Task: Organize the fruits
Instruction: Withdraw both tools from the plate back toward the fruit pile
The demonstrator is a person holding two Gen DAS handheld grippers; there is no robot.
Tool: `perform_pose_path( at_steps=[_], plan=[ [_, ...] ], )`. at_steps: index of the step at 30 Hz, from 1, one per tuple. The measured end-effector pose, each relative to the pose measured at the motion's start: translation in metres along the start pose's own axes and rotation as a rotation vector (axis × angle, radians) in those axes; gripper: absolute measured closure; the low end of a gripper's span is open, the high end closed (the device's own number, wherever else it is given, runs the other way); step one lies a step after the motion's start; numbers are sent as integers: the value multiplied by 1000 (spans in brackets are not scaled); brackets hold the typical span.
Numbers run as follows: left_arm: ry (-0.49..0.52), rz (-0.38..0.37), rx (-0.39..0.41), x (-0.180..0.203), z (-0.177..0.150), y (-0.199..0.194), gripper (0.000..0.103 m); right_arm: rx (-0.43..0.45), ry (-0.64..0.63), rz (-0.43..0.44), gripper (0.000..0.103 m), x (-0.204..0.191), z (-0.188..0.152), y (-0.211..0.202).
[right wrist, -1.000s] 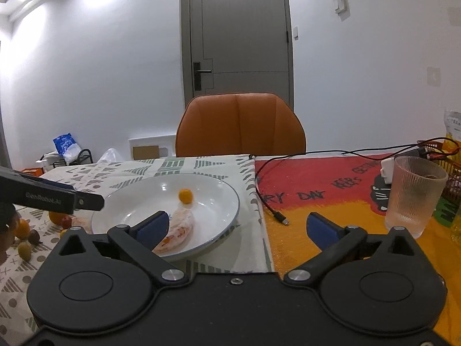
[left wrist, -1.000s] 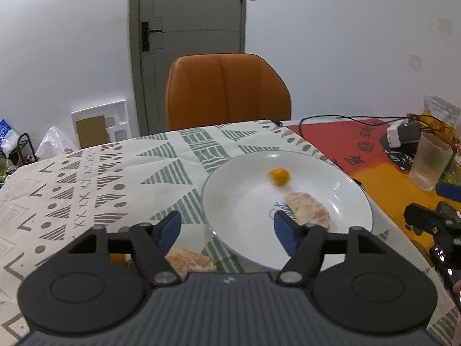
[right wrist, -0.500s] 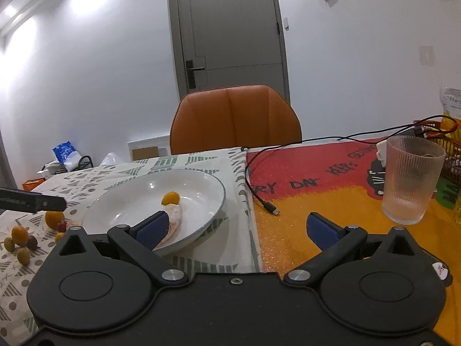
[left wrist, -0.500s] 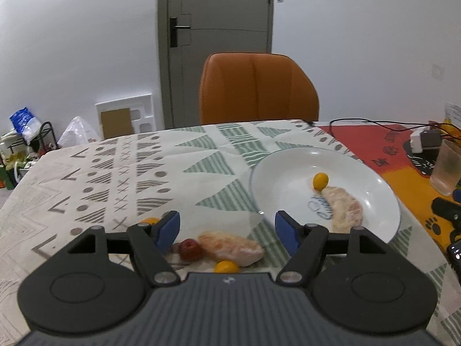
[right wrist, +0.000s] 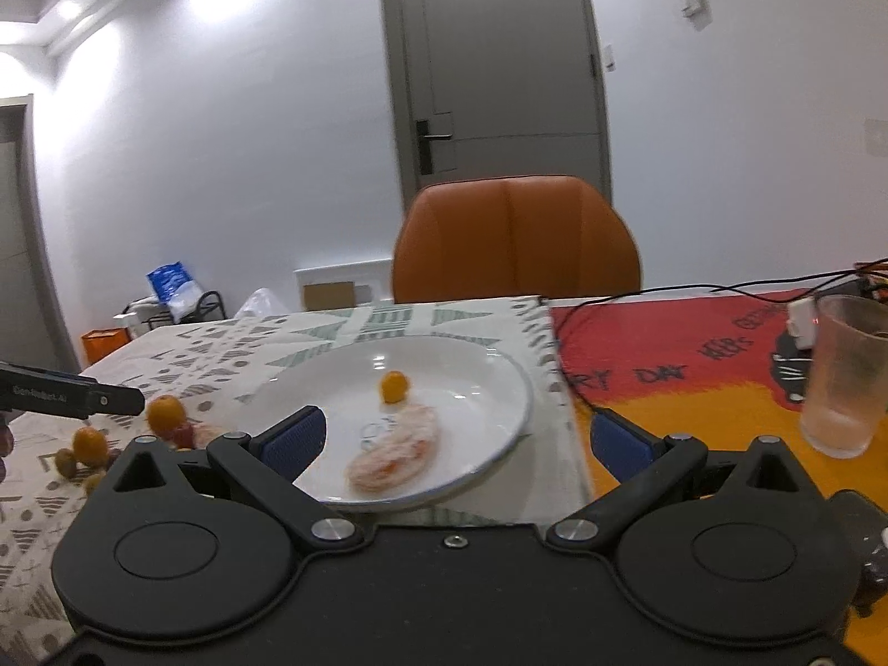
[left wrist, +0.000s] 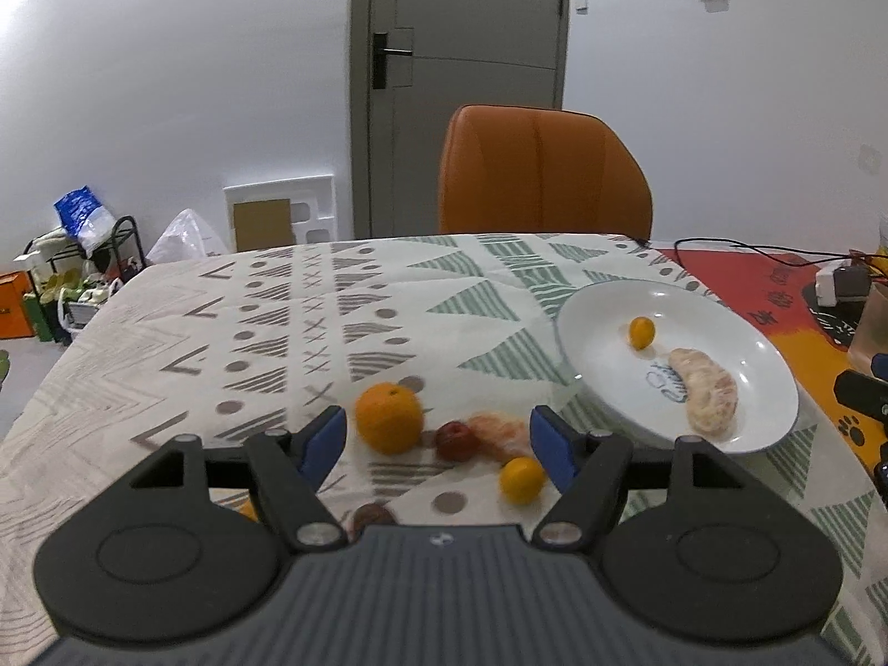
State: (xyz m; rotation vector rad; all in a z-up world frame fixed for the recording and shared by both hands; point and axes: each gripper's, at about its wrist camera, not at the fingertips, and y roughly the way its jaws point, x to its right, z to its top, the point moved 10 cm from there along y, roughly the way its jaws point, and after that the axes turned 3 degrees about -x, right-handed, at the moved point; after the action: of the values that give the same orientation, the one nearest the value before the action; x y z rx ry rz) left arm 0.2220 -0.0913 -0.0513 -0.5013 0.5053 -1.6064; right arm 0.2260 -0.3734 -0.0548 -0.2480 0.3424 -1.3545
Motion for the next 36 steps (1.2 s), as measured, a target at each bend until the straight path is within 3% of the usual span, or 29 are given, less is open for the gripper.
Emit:
perform_pose_path(
  at_steps=[16,36],
  plan=[
    [-81,53,10,-59,-22,-27,20,-47,-34,104,0,-66,-5,9],
    [-130,49,-12,-87,-53,-37,20,-119,-88,201,0,-128,-26,17]
  ],
)
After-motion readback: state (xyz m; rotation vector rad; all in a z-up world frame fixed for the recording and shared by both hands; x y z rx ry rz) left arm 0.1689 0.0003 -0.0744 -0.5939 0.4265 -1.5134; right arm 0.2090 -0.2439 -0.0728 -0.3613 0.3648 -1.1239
